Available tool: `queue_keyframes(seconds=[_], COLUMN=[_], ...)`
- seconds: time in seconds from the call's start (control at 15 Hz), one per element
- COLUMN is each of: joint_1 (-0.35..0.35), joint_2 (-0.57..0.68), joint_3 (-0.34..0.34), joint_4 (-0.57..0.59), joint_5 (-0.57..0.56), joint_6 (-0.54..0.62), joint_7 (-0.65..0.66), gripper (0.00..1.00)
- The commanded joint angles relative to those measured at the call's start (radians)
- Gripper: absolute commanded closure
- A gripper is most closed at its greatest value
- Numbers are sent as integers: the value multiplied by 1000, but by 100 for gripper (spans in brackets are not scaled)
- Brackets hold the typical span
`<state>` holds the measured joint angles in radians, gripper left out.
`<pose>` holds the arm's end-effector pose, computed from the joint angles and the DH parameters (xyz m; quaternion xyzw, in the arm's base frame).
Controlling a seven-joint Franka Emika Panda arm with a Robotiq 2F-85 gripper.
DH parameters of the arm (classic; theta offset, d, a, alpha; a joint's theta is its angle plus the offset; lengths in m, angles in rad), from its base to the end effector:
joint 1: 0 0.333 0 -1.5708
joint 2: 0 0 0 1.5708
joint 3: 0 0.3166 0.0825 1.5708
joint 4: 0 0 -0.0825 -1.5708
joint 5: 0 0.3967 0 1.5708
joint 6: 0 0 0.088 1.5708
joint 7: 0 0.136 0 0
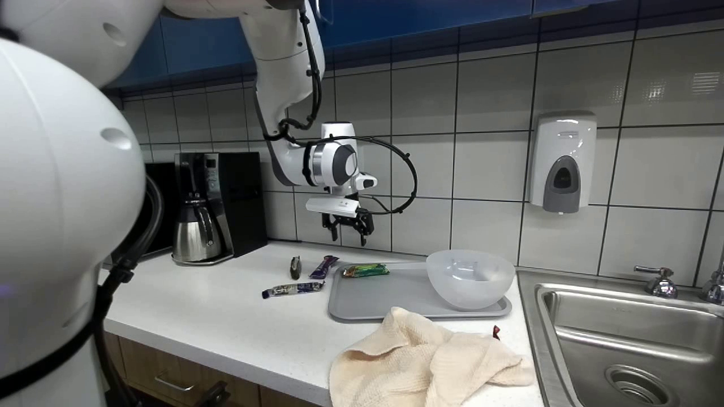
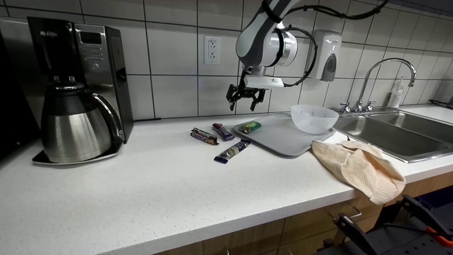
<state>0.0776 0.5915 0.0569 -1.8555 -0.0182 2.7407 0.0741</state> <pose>0.6801 0.0903 0.1937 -0.9886 -0.0305 -0.1450 0.0255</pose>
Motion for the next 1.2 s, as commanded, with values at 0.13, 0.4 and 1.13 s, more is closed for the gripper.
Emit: queue_keyframes(seconds=[0.13,0.4,1.13], joint_1=[29,99,393], joint_2=[-16,-23,23], joint_3=[-54,-141,-411], joint_4=[-11,-14,18], joint_5=[-16,-51,-169], joint_6=[33,53,5], joint_7=[32,121,605], gripper=[0,0,0])
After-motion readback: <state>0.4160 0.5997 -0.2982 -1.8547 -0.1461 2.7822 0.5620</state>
